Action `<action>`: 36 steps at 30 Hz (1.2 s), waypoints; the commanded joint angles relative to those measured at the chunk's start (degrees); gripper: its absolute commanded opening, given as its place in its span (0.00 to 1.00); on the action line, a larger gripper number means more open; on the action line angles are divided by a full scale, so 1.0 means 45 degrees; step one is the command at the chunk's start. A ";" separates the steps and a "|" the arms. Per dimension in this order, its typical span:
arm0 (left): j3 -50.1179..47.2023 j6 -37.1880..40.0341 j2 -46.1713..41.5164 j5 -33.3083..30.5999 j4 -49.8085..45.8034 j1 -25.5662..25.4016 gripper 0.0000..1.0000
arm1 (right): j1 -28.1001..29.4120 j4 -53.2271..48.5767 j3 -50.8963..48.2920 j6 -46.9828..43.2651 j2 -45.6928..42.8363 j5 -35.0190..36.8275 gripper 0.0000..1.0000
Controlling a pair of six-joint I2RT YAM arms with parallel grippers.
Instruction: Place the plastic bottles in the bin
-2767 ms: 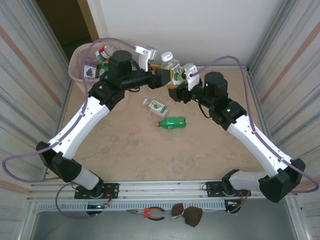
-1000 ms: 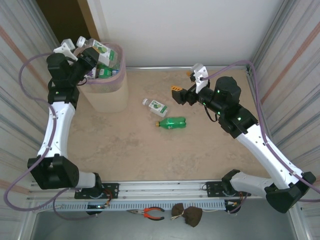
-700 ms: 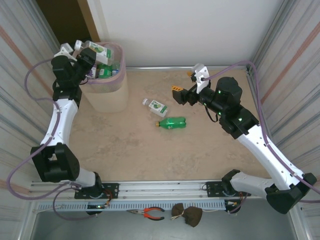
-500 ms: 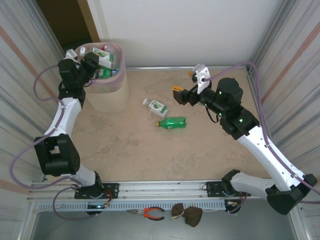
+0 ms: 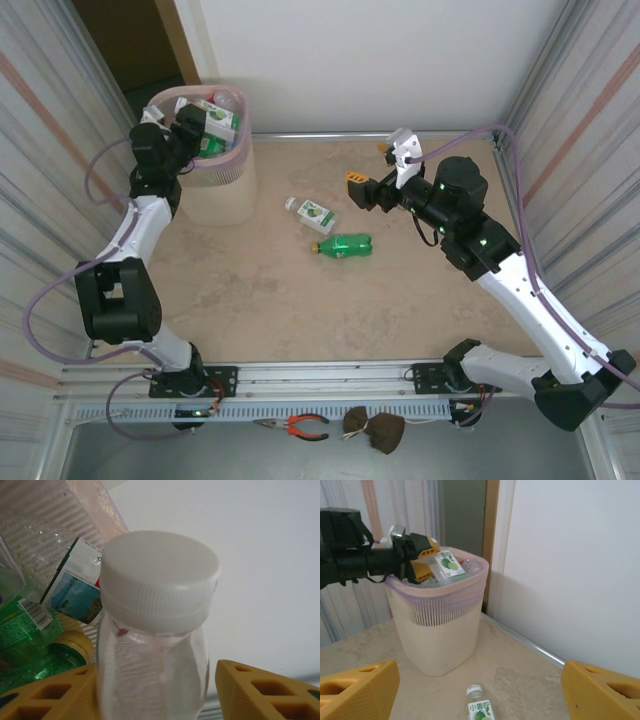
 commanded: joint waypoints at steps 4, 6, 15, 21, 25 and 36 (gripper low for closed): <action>-0.0267 0.0213 -0.1086 -0.1345 -0.1303 0.0079 0.70 | -0.0033 -0.0065 -0.0008 -0.0350 -0.0422 0.0193 0.84; -0.0381 0.0315 -0.1552 -0.1625 -0.1513 0.0192 0.71 | -0.0035 -0.0036 -0.0007 -0.0334 -0.0430 0.0156 0.84; 0.0583 0.1453 -0.2294 -0.1269 -0.2371 0.0641 0.72 | -0.0046 -0.0006 -0.0016 -0.0329 -0.0370 0.0057 0.84; 0.1806 0.1926 -0.1390 0.0271 -0.2471 0.0480 0.56 | -0.0055 -0.0026 -0.0123 -0.0349 -0.0382 0.0091 0.84; 0.2165 0.2268 -0.0870 0.0778 -0.2686 0.0029 0.46 | -0.0065 0.0009 -0.0211 -0.0340 -0.0428 0.0128 0.84; 0.1690 0.1598 0.0995 0.0933 -0.1717 -0.0657 0.35 | -0.0221 0.0016 -0.0325 -0.0251 -0.0427 0.0130 0.84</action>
